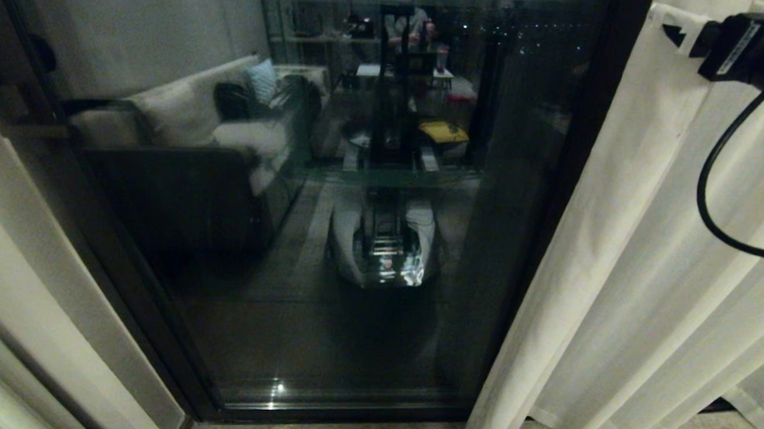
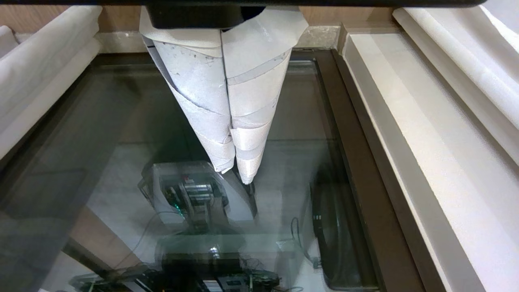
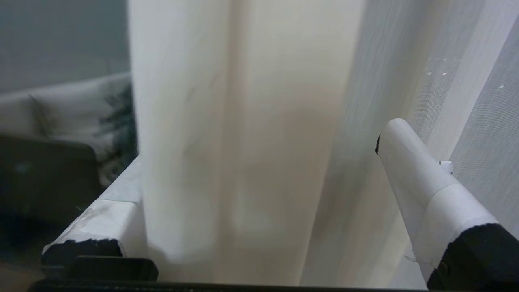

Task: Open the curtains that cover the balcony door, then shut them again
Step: Pull the inner curtains open on both sides

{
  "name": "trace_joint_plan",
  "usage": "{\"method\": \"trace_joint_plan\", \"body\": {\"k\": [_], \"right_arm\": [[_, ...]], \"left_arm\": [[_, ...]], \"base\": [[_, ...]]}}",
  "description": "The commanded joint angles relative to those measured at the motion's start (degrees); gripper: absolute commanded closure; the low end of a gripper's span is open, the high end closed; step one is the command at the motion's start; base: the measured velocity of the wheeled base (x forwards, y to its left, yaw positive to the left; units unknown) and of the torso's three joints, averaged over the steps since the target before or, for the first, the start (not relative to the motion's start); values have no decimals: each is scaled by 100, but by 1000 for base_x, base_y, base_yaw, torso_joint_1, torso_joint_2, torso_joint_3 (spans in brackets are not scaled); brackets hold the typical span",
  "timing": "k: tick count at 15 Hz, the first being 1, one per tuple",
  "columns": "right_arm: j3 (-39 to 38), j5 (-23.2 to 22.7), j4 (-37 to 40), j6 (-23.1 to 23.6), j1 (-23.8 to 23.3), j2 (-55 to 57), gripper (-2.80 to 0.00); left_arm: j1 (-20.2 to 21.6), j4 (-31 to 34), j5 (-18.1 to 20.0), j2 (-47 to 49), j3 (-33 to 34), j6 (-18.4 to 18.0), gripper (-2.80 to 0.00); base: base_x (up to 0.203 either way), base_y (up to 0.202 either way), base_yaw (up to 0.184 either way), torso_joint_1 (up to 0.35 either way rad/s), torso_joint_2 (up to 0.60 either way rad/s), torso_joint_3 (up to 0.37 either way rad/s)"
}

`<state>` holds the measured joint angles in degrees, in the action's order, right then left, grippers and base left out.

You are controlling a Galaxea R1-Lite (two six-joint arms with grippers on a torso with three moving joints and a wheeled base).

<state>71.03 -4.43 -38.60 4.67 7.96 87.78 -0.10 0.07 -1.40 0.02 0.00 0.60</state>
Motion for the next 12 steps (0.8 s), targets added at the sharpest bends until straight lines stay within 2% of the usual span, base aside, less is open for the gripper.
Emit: {"method": "trace_joint_plan", "body": {"k": [1, 2, 12], "right_arm": [[-89, -14, -41, 121, 4, -5, -280], [-98, -14, -43, 122, 4, 2, 0], [-116, -14, -60, 87, -5, -16, 0]], "left_arm": [[1, 1, 0, -2, 0, 2, 0], [1, 1, 0, -2, 0, 2, 0], [1, 1, 0, -2, 0, 2, 0]], "base": [[0, 0, 0, 0, 0, 0], [0, 0, 0, 0, 0, 0], [0, 0, 0, 0, 0, 0]]}}
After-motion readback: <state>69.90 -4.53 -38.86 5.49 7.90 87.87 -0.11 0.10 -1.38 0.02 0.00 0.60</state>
